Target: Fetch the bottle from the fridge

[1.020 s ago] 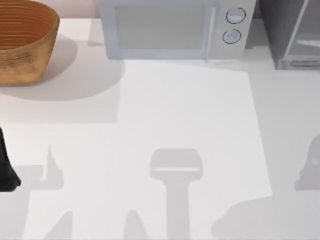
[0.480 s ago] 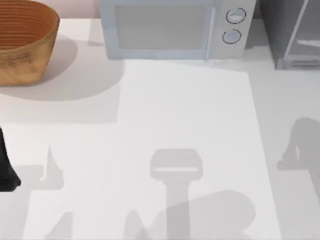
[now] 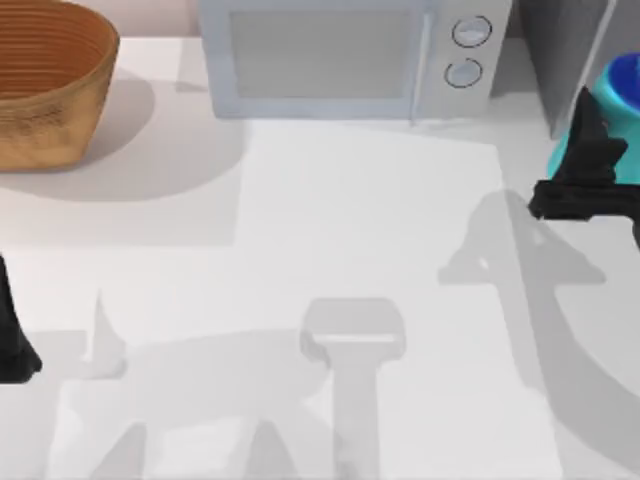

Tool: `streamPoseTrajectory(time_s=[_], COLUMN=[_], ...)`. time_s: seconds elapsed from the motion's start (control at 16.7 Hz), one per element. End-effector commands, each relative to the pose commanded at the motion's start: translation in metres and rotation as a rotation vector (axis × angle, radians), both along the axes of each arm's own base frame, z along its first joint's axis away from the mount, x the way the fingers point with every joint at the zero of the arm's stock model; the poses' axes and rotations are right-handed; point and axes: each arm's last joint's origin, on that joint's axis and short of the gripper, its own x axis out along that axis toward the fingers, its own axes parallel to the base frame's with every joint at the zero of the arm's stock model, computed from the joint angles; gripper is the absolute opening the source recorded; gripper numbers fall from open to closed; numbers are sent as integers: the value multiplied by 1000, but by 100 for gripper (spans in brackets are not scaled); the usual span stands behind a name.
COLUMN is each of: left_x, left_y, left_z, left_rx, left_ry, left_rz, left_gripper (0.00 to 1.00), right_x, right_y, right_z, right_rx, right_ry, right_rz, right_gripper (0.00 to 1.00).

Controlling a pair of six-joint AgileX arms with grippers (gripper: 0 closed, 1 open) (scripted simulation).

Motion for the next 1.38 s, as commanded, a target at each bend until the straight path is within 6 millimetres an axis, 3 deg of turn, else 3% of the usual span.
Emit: streamPoseTrajectory(time_s=[0.18, 0.3, 0.48, 0.66, 0.96, 1.38], left_x=[0, 0, 0, 0, 0, 0], left_y=[0, 0, 0, 0, 0, 0], left_z=[0, 0, 0, 0, 0, 0], left_rx=[0, 0, 0, 0, 0, 0], left_ry=[0, 0, 0, 0, 0, 0], left_rz=[0, 0, 0, 0, 0, 0], left_gripper=[100, 100, 100, 100, 100, 100], right_x=[3, -6, -34, -68, -103, -97], right_y=[67, 112, 170, 209, 235, 235], right_z=[-20, -40, -76, -109, -139, -143], right_rx=[-27, -54, -92, -121, -142, -148], right_ry=[50, 65, 64, 51, 38, 40], right_rz=[-3, -9, -21, -36, -52, -53], right_gripper=[0, 0, 0, 0, 0, 0])
